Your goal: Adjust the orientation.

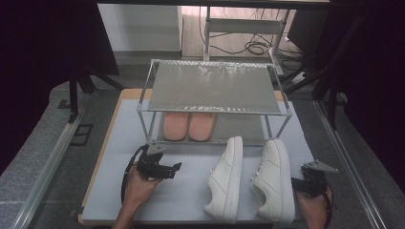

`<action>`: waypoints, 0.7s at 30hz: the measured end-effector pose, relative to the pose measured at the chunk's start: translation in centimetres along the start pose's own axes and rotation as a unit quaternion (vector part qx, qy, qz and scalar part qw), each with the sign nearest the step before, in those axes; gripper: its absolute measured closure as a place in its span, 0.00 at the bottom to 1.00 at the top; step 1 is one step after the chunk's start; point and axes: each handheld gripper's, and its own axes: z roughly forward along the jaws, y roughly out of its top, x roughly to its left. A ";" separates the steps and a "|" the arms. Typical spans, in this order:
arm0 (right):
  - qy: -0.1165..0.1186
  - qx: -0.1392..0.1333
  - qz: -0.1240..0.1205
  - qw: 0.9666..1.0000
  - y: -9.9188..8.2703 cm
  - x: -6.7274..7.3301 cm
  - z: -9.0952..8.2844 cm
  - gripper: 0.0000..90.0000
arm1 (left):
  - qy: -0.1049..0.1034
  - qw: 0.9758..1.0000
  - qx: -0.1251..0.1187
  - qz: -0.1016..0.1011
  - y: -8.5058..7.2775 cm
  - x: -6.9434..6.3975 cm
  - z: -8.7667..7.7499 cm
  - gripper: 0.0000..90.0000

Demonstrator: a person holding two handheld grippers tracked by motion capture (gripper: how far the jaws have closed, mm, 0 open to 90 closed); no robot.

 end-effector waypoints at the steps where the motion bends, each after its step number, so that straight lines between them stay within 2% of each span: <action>1: 0.000 0.000 0.000 1.000 0.0 0.0 0.0 0.23 | -0.002 1.000 -0.003 -0.002 -0.3 0.1 -0.2 0.14; 9: 0.000 0.000 0.000 1.000 0.0 0.0 0.0 0.23 | 0.002 1.000 -0.008 -0.015 -2.9 0.9 -0.9 0.13; 17: 0.001 0.001 0.000 1.000 0.0 0.0 0.0 0.23 | 0.025 0.999 0.008 -0.020 -5.5 1.5 -0.3 0.13; 19: 0.001 0.001 0.000 1.000 0.0 0.0 0.0 0.23 | 0.029 0.999 0.025 -0.015 -5.8 1.6 0.0 0.13; 21: 0.001 0.001 0.000 1.000 0.0 0.0 0.0 0.23 | 0.037 0.999 0.025 -0.007 -5.8 1.4 0.1 0.13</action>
